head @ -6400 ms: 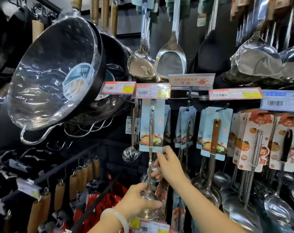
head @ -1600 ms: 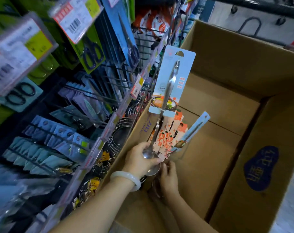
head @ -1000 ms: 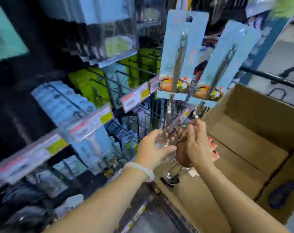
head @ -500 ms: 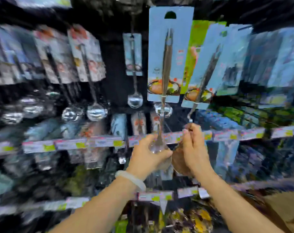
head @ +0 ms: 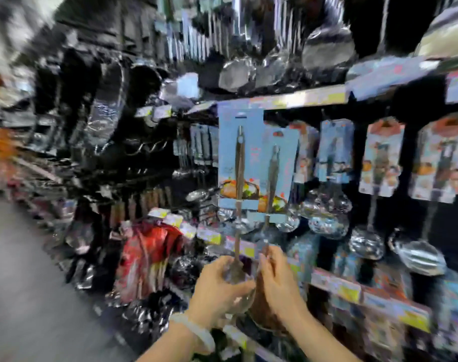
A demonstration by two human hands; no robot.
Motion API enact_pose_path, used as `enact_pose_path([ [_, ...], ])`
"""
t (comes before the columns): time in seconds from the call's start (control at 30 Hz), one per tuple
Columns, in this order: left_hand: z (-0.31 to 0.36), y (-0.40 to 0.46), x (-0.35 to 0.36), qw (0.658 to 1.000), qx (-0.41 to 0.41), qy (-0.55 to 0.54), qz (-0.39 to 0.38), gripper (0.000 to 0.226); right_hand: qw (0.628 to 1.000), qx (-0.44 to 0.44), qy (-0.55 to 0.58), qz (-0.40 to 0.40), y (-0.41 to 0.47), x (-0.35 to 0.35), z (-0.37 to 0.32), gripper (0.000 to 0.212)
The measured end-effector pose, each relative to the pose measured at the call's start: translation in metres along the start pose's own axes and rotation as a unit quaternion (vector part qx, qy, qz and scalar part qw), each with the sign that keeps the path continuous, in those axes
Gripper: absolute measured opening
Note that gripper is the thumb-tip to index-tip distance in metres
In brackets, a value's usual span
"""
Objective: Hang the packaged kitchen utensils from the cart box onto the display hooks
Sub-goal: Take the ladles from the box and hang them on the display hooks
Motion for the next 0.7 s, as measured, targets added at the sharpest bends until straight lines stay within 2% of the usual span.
enact_pose_path([
  [0.07,-0.005,0.029,-0.046,0.999,-0.009,0.012,0.031,0.023,1.0,0.005,0.007,-0.028,0.031,0.049,-0.014,0.006],
  [0.2,0.004,0.087,-0.123,0.997,-0.026,0.024,0.068,0.026,0.996,0.025,0.051,-0.067,0.09,0.119,-0.047,0.033],
  [0.37,-0.009,0.144,-0.192,0.992,-0.068,-0.026,0.104,0.023,0.994,0.022,0.008,-0.111,0.149,0.179,-0.072,0.019],
  [0.53,-0.025,0.198,-0.232,0.995,-0.06,0.008,0.082,0.028,0.991,0.061,-0.012,-0.118,0.198,0.222,-0.063,0.014],
  [0.7,-0.035,0.257,-0.252,0.998,-0.059,-0.017,0.024,0.031,0.993,0.086,-0.073,-0.045,0.243,0.248,-0.055,0.011],
])
Point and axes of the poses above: each hand's wrist, its own y-axis towards the middle knuckle, its own x-axis out of the palm, z = x × y, the point moved 6 cm from there along y, towards the middle knuckle, and after that the axes turned 10 degrees about -y, right-handed, at the moved point
